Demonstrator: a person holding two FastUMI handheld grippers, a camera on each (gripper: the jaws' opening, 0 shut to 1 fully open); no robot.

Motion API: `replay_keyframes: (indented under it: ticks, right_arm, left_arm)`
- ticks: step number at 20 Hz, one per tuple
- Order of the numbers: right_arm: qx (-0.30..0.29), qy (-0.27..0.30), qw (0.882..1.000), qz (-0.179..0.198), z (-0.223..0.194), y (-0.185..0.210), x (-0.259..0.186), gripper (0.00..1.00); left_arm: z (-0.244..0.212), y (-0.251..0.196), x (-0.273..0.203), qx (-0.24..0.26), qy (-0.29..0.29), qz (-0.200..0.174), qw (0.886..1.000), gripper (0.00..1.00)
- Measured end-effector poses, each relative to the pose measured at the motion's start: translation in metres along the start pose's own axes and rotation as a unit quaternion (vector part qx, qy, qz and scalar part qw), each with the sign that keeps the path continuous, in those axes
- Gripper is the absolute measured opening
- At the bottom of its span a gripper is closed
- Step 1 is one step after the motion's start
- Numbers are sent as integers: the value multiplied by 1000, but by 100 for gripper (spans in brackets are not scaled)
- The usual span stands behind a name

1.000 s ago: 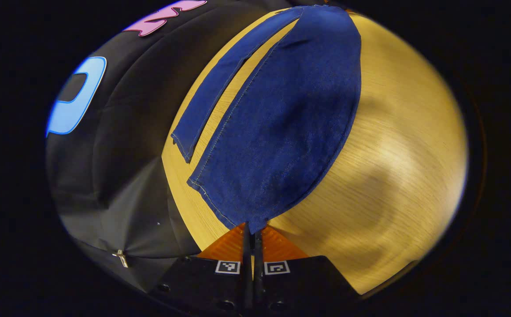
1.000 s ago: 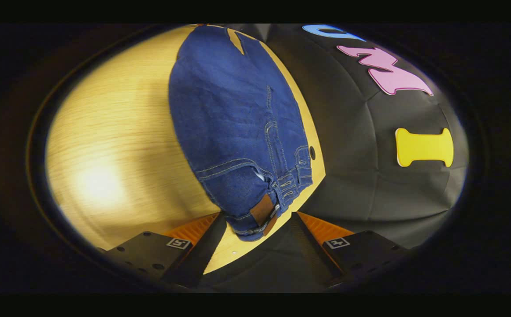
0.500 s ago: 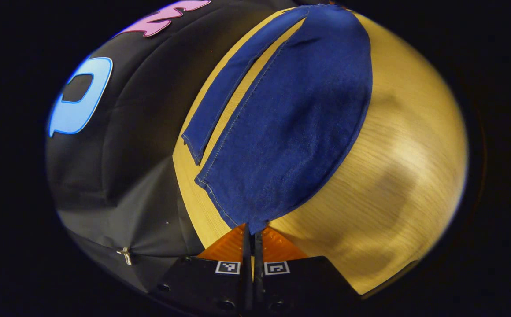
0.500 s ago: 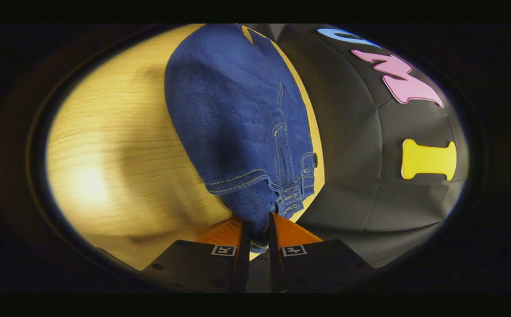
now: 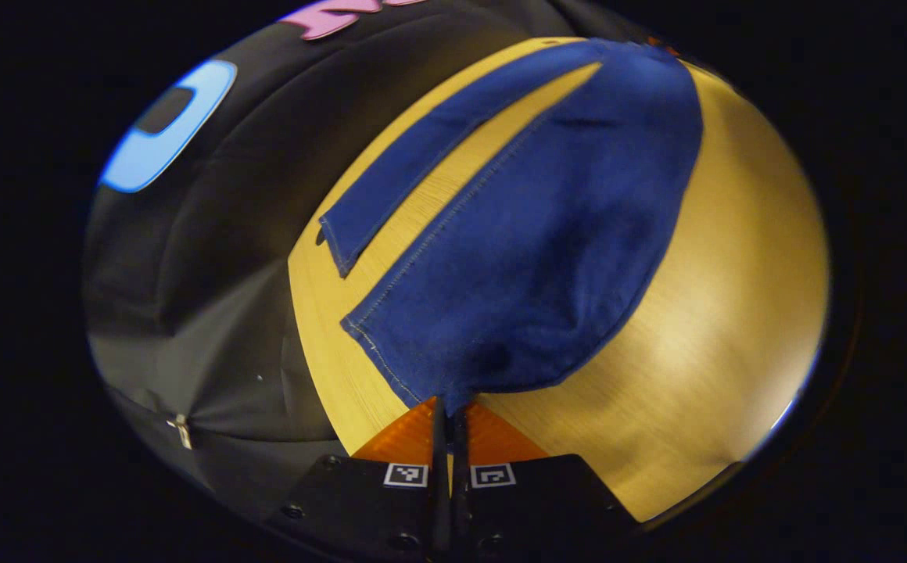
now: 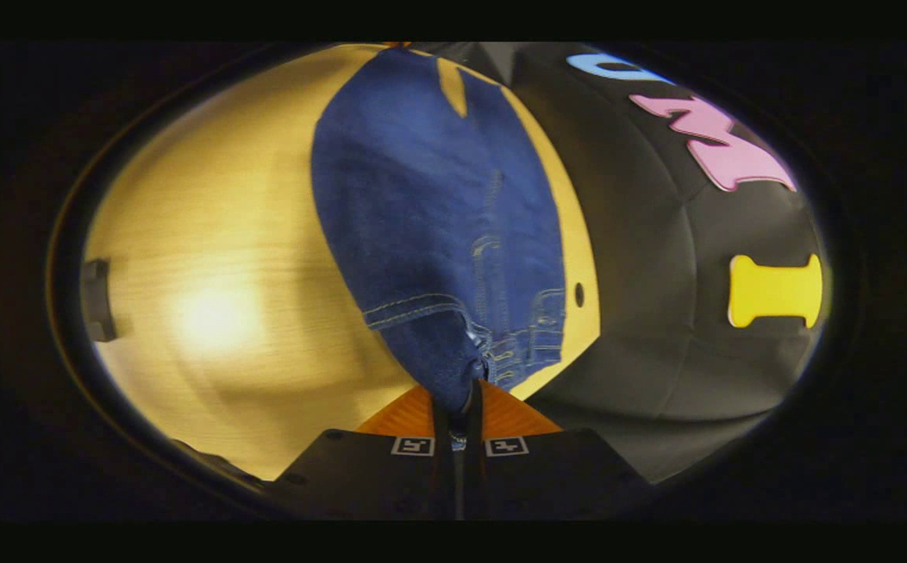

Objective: Grasp the waist and the cuffs of the jeans and fold them to make the two legs overlap; first hold the waist and fold one-third of the jeans toward the cuffs, then hold the cuffs and fold the remaining one-third in the same direction to finish folding.

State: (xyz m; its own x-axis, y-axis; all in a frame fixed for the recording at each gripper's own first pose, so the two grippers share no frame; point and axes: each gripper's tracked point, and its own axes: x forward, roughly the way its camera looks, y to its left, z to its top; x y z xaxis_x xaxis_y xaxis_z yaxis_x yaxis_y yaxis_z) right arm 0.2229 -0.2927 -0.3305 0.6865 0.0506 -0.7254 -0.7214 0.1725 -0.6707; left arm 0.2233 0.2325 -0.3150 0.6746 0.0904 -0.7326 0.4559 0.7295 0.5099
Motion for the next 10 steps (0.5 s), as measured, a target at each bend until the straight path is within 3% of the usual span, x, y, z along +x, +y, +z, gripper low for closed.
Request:
replay_keyframes:
  ticks: [1, 2, 4, 5, 6, 10]
  right_arm:
    - [21, -7, 1000, -8, 5, -16, -9, 3]
    - [41, -15, 999, -15, 13, -32, -15, 9]
    - [72, -31, 996, -29, 32, -66, -16, 3]
    - [93, -35, 995, -30, 36, -82, -11, 3]
    - [116, -43, 992, -31, 42, -98, -5, 3]
    - [240, -49, 969, -24, 56, -153, 25, 8]
  left_arm:
    - [7, 9, -2, -39, -5, -8, 999, 6]
    - [9, 21, -8, -74, -10, -11, 997, 6]
    - [24, 42, -16, -138, -17, -2, 990, 5]
    - [37, 51, -23, -179, -20, -6, 984, 1]
    - [54, 64, -25, -220, -31, -11, 975, 6]
    - [107, 115, -6, -331, -27, -28, 943, 6]
